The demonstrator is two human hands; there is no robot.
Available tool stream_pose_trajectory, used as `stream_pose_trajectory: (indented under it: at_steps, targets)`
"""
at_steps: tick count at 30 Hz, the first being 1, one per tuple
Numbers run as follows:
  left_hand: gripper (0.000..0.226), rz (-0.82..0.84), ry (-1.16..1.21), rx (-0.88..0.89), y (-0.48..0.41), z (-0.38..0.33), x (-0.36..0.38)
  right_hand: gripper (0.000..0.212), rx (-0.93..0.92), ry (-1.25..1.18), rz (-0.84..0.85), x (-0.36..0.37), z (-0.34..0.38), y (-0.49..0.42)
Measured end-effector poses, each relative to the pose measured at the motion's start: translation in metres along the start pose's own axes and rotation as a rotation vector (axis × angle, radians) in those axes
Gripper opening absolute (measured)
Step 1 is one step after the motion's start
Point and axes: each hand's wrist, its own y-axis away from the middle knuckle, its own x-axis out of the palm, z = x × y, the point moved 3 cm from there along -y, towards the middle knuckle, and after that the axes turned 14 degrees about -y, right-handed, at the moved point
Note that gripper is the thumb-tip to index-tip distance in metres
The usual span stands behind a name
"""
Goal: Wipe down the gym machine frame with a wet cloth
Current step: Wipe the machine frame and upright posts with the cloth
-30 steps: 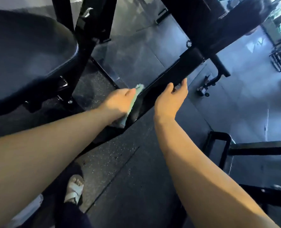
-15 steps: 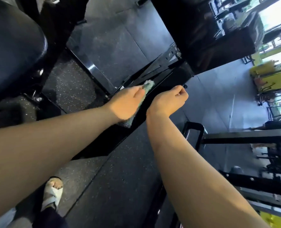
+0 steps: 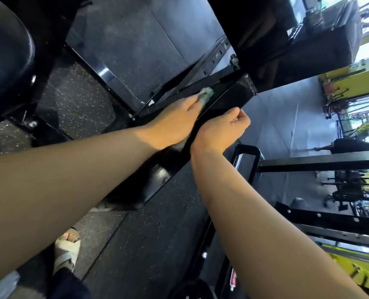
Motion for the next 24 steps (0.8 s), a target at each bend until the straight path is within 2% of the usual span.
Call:
stream_pose_trajectory:
  at_steps: [4, 8, 11, 18, 21, 24]
  targets:
    - [0.038, -0.041, -0.086, 0.057, -0.035, -0.042, -0.001, 0.029, -0.019, 0.014, -0.001, 0.000, 0.002, 0.000]
    - [0.042, 0.028, -0.083, -0.045, -0.007, 0.013, 0.004, 0.028, -0.014, 0.005, 0.012, 0.000, 0.001, -0.001]
    - [0.041, 0.020, 0.044, -0.131, 0.018, 0.051, 0.009, 0.030, -0.002, 0.019, 0.018, 0.000, 0.003, 0.003]
    - [0.043, 0.016, -0.040, 0.089, -0.013, -0.027, 0.002, 0.030, -0.023, 0.037, 0.008, -0.001, 0.002, 0.000]
    - [0.045, 0.015, -0.058, 0.070, 0.004, 0.010, 0.006, 0.029, -0.031, 0.031, 0.003, 0.000, 0.001, -0.001]
    - [0.049, -0.017, 0.010, -0.062, 0.066, 0.071, 0.007, 0.029, -0.034, 0.019, 0.009, -0.001, 0.000, -0.001]
